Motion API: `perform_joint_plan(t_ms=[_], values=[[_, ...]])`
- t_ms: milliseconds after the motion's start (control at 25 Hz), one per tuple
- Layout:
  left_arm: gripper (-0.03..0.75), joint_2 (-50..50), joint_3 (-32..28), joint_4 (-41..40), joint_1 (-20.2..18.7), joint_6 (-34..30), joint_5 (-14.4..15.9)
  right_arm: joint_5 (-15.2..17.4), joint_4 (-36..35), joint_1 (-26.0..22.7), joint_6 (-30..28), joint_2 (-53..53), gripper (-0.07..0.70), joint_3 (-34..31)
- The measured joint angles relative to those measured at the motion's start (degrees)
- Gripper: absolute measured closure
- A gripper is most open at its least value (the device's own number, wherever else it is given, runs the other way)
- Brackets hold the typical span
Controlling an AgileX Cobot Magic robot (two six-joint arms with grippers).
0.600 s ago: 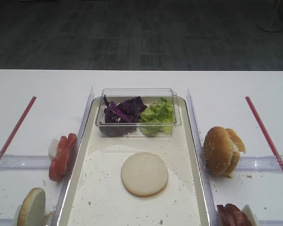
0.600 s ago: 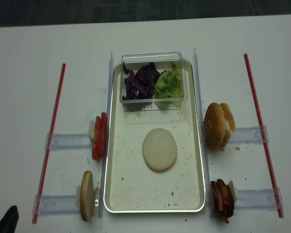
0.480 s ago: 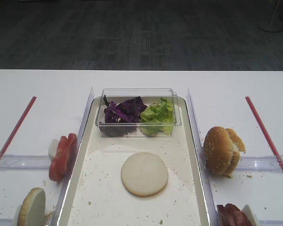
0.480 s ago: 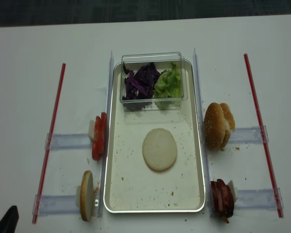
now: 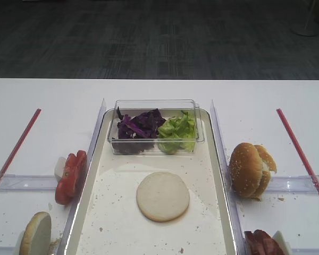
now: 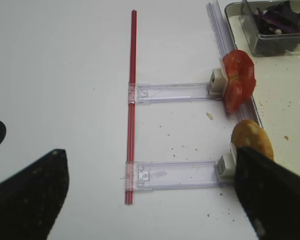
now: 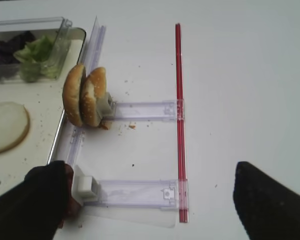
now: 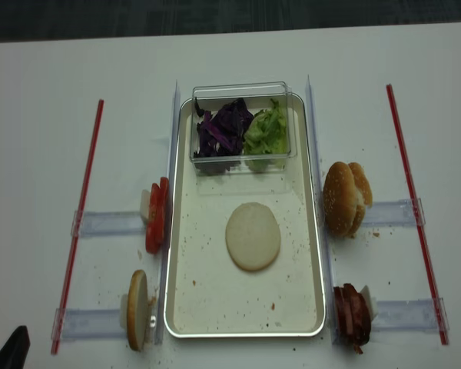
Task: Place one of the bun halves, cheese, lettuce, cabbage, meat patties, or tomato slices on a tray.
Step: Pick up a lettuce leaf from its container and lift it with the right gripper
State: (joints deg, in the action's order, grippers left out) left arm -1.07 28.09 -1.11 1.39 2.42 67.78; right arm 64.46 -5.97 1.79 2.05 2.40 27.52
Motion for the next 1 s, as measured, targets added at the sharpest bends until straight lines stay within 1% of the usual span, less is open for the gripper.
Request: perform_joint_plan(t_ms=[200, 400, 600, 800, 1000], values=[[0.097, 0.0, 0.0, 0.0, 0.0, 0.0, 0.0, 0.0, 0.0, 0.0, 0.0, 12.91, -0.046, 0.0], [0.097, 0.0, 0.0, 0.0, 0.0, 0.0, 0.0, -0.68, 0.0, 0.0, 0.0, 28.72, -0.046, 0.0], [0.097, 0.0, 0.0, 0.0, 0.0, 0.0, 0.0, -1.65, 0.11, 0.0, 0.0, 41.65, -0.046, 0.0], [0.097, 0.0, 0.0, 0.0, 0.0, 0.0, 0.0, -2.35, 0.86, 0.0, 0.0, 49.1, -0.046, 0.0], [0.097, 0.0, 0.0, 0.0, 0.0, 0.0, 0.0, -2.55, 1.08, 0.0, 0.0, 51.41, -0.046, 0.0]])
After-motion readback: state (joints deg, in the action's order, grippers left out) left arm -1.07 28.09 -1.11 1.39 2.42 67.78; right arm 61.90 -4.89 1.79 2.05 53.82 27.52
